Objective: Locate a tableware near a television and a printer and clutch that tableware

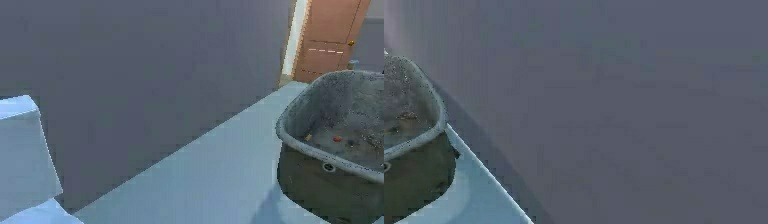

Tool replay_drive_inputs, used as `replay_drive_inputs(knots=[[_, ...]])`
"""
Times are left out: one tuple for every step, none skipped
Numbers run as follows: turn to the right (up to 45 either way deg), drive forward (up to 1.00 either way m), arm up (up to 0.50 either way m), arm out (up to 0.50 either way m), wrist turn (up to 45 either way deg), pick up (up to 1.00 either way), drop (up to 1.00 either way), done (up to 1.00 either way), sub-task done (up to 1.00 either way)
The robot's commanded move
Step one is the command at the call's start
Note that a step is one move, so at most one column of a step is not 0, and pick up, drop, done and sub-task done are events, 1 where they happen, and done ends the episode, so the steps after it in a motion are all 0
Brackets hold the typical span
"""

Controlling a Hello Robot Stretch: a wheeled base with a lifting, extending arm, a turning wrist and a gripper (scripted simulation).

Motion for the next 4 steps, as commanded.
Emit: replay_drive_inputs(knots=[[0.0,1.0,0.0,0.0,0.0,0.0,0.0,0.0,0.0],[6.0,0.0,0.0,0.0,0.0,0.0,0.0,0.0,0.0],[0.0,0.55,0.0,0.0,0.0,0.0,0.0,0.0,0.0],[36.0,0.0,0.0,0.0,0.0,0.0,0.0,0.0,0.0]])
